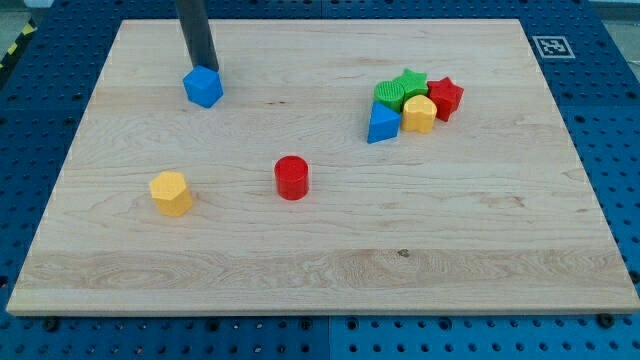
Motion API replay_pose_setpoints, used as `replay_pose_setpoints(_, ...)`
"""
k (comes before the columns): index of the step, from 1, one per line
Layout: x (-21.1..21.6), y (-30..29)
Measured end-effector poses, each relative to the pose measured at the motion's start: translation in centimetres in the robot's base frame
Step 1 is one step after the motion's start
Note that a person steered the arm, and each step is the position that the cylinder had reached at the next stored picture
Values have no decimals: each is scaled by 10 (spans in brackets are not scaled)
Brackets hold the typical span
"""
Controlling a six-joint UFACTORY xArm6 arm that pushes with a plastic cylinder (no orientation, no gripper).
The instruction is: Slightly move down the cube diagonally to the red circle
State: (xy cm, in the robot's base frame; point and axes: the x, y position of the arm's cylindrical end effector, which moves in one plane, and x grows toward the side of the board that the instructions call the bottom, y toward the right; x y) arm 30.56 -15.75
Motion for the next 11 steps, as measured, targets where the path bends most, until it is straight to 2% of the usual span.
replay_pose_setpoints(2, -6, -3)
replay_pose_setpoints(3, -28, -5)
replay_pose_setpoints(6, -26, -27)
replay_pose_setpoints(11, 13, -18)
